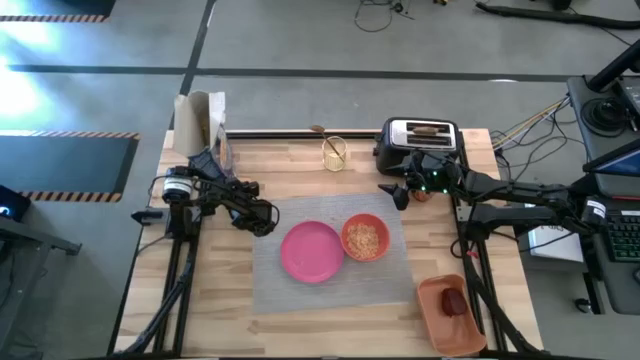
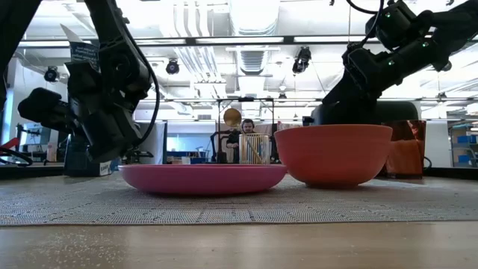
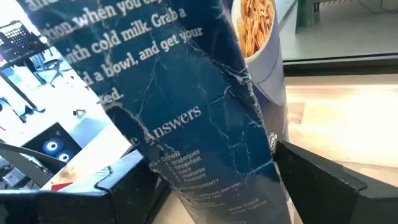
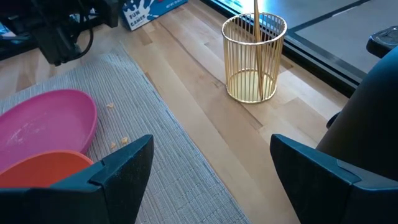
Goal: Arrange a breakfast setting
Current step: Pour the cereal from the blue cereal box into the orange bowl on the gray table mat, then put the orange cup on the gray table mat to the top left of the orange bowl
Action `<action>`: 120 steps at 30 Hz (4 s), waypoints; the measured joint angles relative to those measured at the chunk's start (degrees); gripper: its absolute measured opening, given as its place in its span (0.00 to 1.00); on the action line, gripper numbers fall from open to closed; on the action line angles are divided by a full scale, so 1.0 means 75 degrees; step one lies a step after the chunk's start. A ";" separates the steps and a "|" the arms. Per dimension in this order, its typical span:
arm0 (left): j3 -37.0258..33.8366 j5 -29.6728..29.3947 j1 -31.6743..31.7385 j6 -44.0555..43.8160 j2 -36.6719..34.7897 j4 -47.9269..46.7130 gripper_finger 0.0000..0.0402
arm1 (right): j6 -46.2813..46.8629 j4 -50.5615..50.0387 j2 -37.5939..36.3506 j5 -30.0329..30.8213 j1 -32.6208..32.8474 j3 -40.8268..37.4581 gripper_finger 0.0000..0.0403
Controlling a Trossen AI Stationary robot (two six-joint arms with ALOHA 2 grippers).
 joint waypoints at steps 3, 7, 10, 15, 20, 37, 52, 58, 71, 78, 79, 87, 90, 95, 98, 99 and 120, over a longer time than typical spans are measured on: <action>0.0025 0.0164 0.0000 -0.0005 -0.0055 -0.0002 0.76 | 0.0000 0.0000 -0.0001 0.0000 0.0000 0.0000 0.77; 0.0025 0.0516 -0.0097 -0.0037 -0.0191 0.0011 0.80 | 0.0000 0.0002 0.0000 0.0000 0.0000 0.0000 0.77; 0.0032 0.0702 -0.0266 -0.0109 -0.0357 0.0012 0.84 | 0.0000 0.0002 0.0001 0.0000 0.0000 0.0000 0.77; 0.0106 0.0828 -0.0486 -0.0152 -0.0522 -0.0016 0.90 | 0.0000 0.0000 -0.0001 0.0000 0.0000 0.0000 0.77; 0.0398 0.1084 -0.0839 0.0177 -0.0594 -0.0012 0.93 | 0.0000 0.0003 -0.0001 0.0000 0.0000 0.0000 0.77; 0.1811 0.1391 -0.1690 0.2235 -0.0608 0.0225 0.92 | 0.0000 0.0001 -0.0001 -0.0001 0.0000 -0.0001 0.77; 0.3269 -0.0595 -0.2266 0.6448 -0.1228 0.1424 0.89 | 0.0000 0.0000 -0.0001 0.0000 0.0000 0.0000 0.77; 0.2918 -0.0710 -0.2785 0.7326 -0.1644 0.2860 0.89 | 0.0000 0.0000 -0.0001 0.0000 0.0000 0.0000 0.77; 0.2060 -0.0546 -0.3130 0.8785 -0.1759 0.5764 0.89 | 0.0000 0.0000 0.0001 -0.0001 0.0000 -0.0003 0.77; 0.2062 0.0205 -0.3150 1.0892 -0.1653 0.7427 0.89 | 0.0000 0.0000 0.0001 -0.0003 0.0000 -0.0003 0.77; 0.2062 0.0187 -0.3154 1.0988 -0.1635 0.7446 0.89 | 0.0000 0.0002 0.0001 -0.0001 0.0000 -0.0003 0.77; 0.1807 -0.0260 -0.2851 1.1343 -0.1963 0.7343 0.89 | 0.0000 0.0000 0.0001 0.0000 0.0000 -0.0003 0.77; 0.1452 -0.0270 -0.2610 1.2012 -0.2185 0.8099 0.89 | 0.0000 0.0002 0.0001 -0.0002 0.0000 -0.0002 0.77; 0.0875 0.0338 -0.2151 1.3778 -0.2409 1.0025 0.89 | 0.0000 0.0000 0.0001 0.0000 0.0000 -0.0001 0.77; 0.0447 0.1053 -0.1851 1.4723 -0.2568 1.1222 0.89 | 0.0000 0.0002 0.0001 -0.0002 0.0000 -0.0002 0.77; 0.0299 0.1271 -0.1768 1.5015 -0.2621 1.1666 0.89 | 0.0000 0.0001 0.0001 -0.0002 0.0000 -0.0003 0.77; -0.0608 0.2743 -0.1156 1.7881 -0.2767 1.4591 0.89 | 0.0044 0.0238 0.0001 -0.0003 0.0002 -0.0003 0.77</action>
